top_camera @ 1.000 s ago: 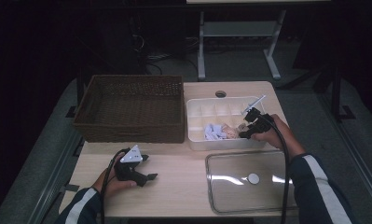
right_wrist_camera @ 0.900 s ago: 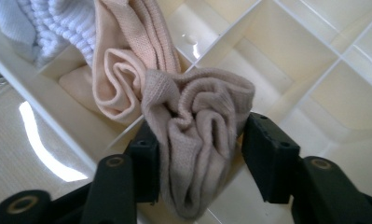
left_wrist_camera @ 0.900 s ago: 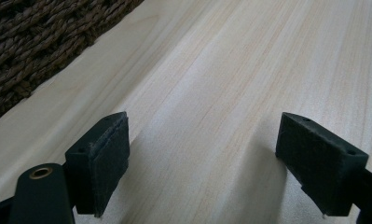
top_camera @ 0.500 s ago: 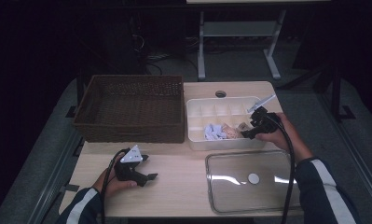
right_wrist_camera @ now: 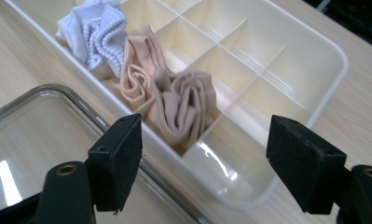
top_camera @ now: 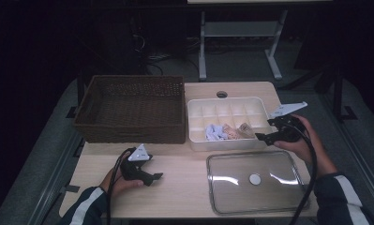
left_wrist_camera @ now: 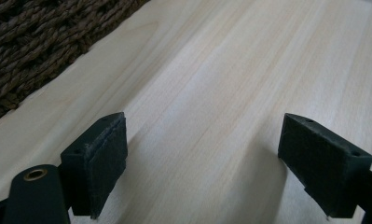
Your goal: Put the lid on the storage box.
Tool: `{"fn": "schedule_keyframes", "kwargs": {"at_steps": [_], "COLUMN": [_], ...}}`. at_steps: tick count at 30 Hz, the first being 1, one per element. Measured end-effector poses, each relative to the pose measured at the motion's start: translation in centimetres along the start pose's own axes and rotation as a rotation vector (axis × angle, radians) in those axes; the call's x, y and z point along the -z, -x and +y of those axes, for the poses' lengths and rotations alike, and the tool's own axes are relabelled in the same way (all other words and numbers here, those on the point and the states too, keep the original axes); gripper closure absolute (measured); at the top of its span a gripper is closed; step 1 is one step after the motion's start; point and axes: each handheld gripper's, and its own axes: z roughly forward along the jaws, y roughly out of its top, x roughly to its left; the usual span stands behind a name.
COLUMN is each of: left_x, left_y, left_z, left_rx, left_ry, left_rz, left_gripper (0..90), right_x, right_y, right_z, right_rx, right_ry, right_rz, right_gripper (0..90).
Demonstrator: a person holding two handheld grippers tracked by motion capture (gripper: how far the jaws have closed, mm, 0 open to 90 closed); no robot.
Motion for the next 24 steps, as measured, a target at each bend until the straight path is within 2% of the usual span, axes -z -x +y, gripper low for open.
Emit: {"fn": "schedule_keyframes", "kwargs": {"at_steps": [2, 4, 6, 10, 12, 13, 14, 15, 17, 18, 20, 24], "left_x": [-0.1, -0.3, -0.5, -1.0, -1.2, -1.5, -1.6, -1.8, -2.3, -2.3, -3.1, -4.5], "left_y": [0.1, 0.4, 0.6, 1.5, 1.9, 2.7, 3.1, 3.6, 4.5, 4.5, 6.0, 8.2], "left_z": [0.2, 0.3, 0.6, 1.2, 1.4, 1.9, 2.3, 2.6, 3.3, 3.3, 4.4, 6.1], "left_rx": [-0.008, 0.004, -0.001, -0.003, -0.009, -0.009, -0.026, -0.021, -0.033, -0.033, -0.065, -0.082], "left_ry": [-0.010, -0.009, -0.012, -0.014, -0.012, 0.004, 0.004, 0.013, 0.018, 0.018, 0.013, 0.045], "left_rz": [0.011, 0.013, 0.010, -0.018, -0.023, -0.044, -0.049, -0.057, -0.072, -0.072, -0.080, -0.119], "left_gripper": [14.8, 14.8, 14.8, 15.3, 15.4, 15.4, 15.4, 15.4, 15.4, 15.4, 15.4, 15.4], "right_x": [0.9, 1.6, 2.0, 2.7, 2.7, 2.6, 2.5, 2.4, 2.0, 2.0, 1.6, 1.0], "right_y": [-0.2, -0.5, -0.8, -1.2, -1.1, -1.0, -0.8, -0.7, -0.4, -0.4, 0.0, 0.1], "right_z": [-0.9, -1.8, -2.8, -4.9, -6.2, -6.9, -7.6, -8.3, -9.6, -9.6, -11.2, -12.9], "right_rx": [-0.002, -0.004, 0.000, -0.006, -0.029, -0.032, -0.049, -0.066, -0.068, -0.068, -0.105, -0.137], "right_ry": [0.014, 0.029, 0.037, 0.043, 0.043, 0.034, 0.029, 0.020, -0.006, -0.006, -0.026, -0.047], "right_rz": [-0.021, -0.009, -0.014, -0.009, 0.003, -0.003, 0.000, 0.003, -0.007, -0.007, -0.011, 0.003], "right_gripper": [26.3, 26.3, 26.3, 26.2, 25.9, 25.9, 25.9, 25.8, 25.2, 25.2, 24.9, 24.2]}}
